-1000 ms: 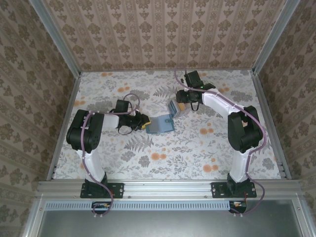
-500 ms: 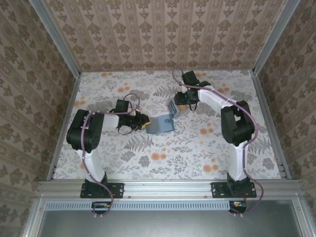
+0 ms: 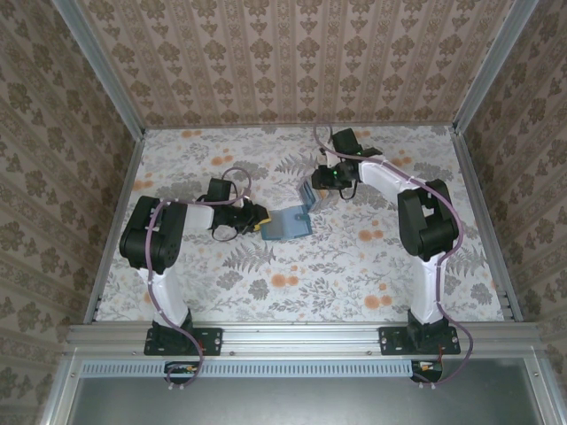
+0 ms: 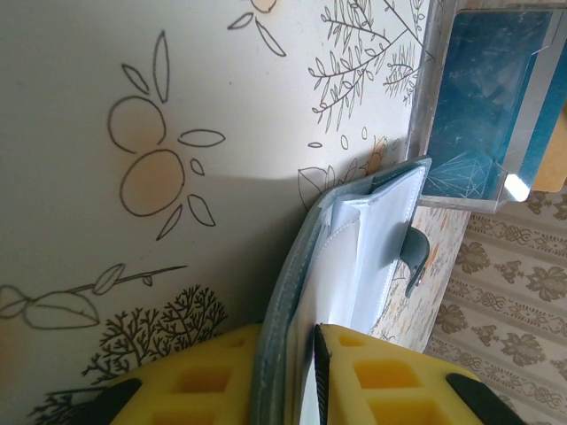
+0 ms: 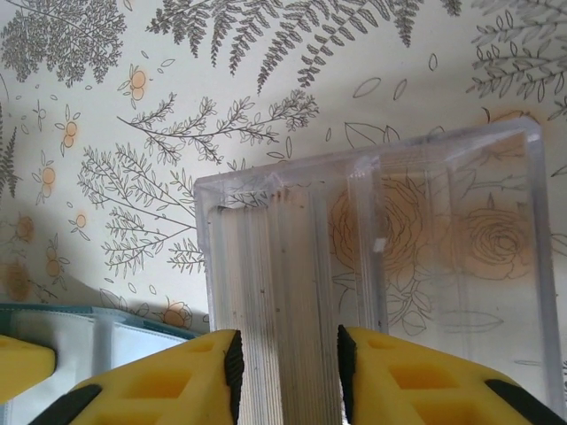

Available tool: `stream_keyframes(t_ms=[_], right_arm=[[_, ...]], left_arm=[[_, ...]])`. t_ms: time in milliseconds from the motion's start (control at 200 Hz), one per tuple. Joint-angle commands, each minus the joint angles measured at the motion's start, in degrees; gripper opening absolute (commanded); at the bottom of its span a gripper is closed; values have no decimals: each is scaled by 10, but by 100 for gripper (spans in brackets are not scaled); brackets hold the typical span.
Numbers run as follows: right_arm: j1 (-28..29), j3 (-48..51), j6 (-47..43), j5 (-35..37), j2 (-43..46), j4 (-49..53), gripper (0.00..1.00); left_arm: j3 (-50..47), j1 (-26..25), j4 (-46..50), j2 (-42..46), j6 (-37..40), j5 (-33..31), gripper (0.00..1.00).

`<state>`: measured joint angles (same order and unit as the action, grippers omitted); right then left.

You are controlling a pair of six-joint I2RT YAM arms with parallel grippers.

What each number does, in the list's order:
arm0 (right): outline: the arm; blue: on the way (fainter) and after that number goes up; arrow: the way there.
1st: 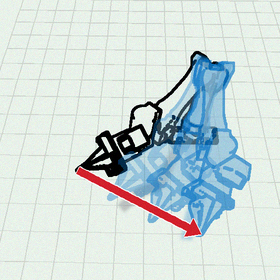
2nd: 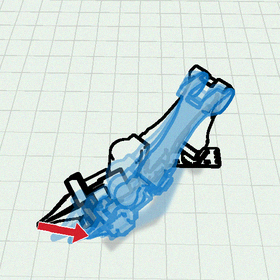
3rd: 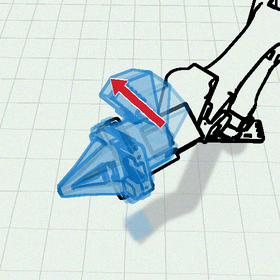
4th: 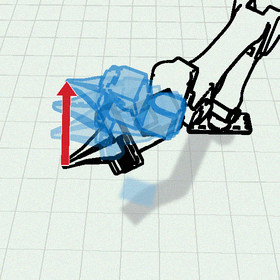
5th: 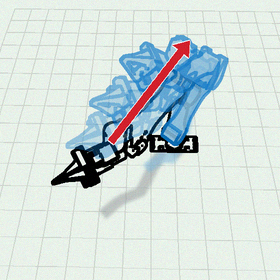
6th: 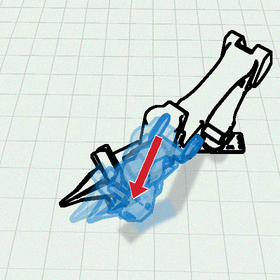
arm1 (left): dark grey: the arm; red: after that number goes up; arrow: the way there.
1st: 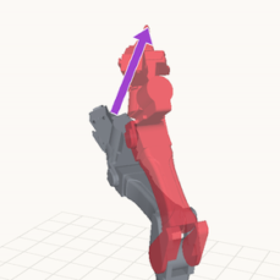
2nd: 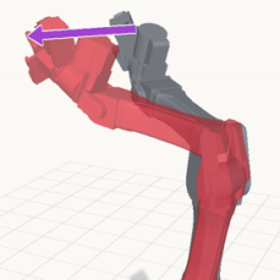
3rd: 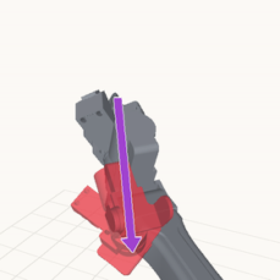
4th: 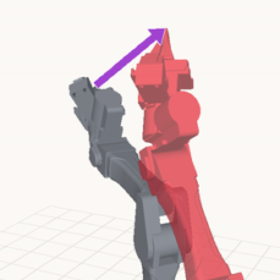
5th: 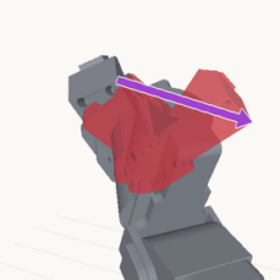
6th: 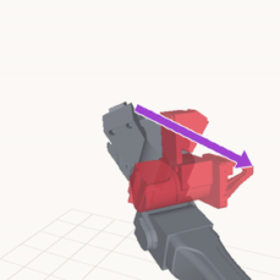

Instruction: Put the credit cards into the card holder

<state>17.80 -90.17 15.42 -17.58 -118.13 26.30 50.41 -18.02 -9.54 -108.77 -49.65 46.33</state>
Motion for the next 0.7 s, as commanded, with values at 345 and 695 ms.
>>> stream_keyframes(t_ms=[345,695], right_arm=[[-19,42,46,-56,46,-61,30],[-19,49,44,-43,53,-59,12]], left_arm=[[11,-4,18,-16,16,6,23],[10,-4,18,-16,18,6,23]])
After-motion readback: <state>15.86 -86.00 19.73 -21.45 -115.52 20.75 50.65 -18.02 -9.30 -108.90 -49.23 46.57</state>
